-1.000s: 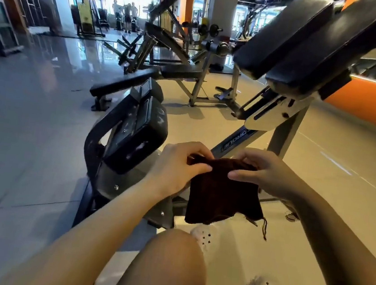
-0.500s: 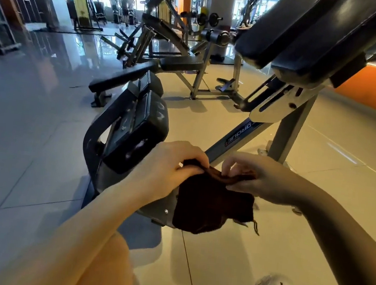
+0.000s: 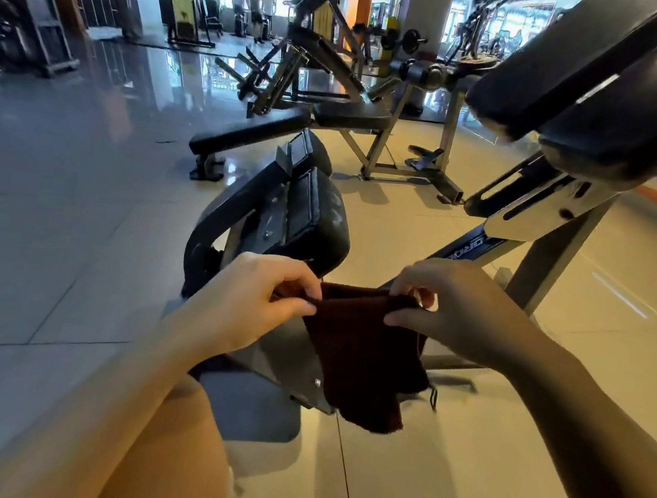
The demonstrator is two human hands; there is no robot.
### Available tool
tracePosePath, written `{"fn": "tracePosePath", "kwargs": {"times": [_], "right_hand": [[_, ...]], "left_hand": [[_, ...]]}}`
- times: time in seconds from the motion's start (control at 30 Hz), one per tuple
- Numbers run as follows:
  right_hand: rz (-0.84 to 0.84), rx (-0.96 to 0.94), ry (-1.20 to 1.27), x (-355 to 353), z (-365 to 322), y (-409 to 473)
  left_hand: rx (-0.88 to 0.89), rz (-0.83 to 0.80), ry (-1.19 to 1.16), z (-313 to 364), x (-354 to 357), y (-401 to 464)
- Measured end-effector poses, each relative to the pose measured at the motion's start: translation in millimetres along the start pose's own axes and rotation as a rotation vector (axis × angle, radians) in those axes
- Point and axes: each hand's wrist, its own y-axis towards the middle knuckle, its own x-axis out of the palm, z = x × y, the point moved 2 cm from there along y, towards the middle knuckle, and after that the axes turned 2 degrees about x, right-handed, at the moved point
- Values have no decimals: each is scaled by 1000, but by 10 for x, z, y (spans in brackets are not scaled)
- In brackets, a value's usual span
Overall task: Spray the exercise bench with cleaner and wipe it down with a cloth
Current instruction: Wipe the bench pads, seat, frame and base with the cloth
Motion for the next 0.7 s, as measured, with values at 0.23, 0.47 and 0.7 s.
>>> {"fn": "tracePosePath", "kwargs": {"times": [0.23, 0.47, 0.7], "right_hand": [[385, 225, 330, -149, -161, 213], [454, 95, 466, 140, -197, 1193], [311, 23, 665, 637, -102, 1376]], "left_hand": [[99, 307, 102, 26, -168, 102], [-23, 633, 14, -368, -293, 619], [-176, 604, -74, -952, 47, 704]]}}
